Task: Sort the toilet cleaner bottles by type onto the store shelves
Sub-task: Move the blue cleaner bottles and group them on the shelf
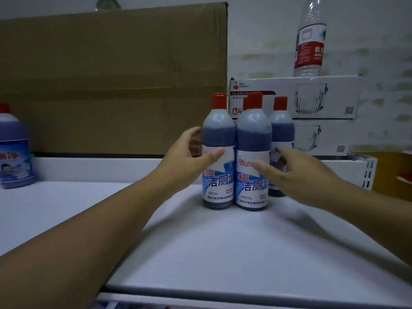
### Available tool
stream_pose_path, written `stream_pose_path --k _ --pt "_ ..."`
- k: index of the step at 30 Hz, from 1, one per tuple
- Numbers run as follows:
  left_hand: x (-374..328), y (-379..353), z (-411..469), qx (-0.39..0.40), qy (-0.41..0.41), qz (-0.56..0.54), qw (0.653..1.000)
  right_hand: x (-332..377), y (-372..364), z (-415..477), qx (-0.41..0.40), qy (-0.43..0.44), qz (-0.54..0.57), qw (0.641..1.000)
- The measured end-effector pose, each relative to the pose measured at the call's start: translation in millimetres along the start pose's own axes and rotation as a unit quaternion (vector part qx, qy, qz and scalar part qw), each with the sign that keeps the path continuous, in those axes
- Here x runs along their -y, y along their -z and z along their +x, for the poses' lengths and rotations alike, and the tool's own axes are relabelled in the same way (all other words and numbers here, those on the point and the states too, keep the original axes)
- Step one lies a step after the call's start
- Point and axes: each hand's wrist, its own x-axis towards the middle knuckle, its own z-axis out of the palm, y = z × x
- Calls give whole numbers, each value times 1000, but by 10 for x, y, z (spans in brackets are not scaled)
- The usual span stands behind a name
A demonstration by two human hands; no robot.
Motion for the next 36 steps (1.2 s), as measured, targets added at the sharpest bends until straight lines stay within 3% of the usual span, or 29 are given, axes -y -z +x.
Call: stream_pose_path --k 3,6,9,13,16,18,22,27,29,33,36 --pt "-180 150 9 -73 -80 126 986 178 270 -45 -132 39 -45 989" --pt "-369 404 -62 -48 -100 236 965 577 334 -188 -149 173 25 973" --pt "-421 758 -386 -52 -105 254 960 967 122 -469 -97 286 81 950" --pt "-340 1138 -1273 -152 -196 246 937 1220 -263 -1092 -11 426 214 879" --pt "-155 1190 -1993 -199 -184 345 899 1145 -676 -1414 120 464 251 841" --pt "83 1153 -2394 -164 -151 390 893 1014 -1036 -1595 212 463 238 827" --pt "853 1166 -2871 -90 46 420 902 659 -1939 -1740 355 385 172 834" --pt "1663 1092 -3089 -63 283 377 880 281 -2920 -1659 428 219 135 866" --pt "1863 1056 -3017 -62 306 362 878 115 -3162 -1648 445 138 100 879" --pt "2185 919 -2697 -46 236 405 882 -88 -3581 -1646 444 -85 127 883" --pt "2403 591 -2551 80 258 402 875 -129 -3803 -1640 419 -280 223 835"
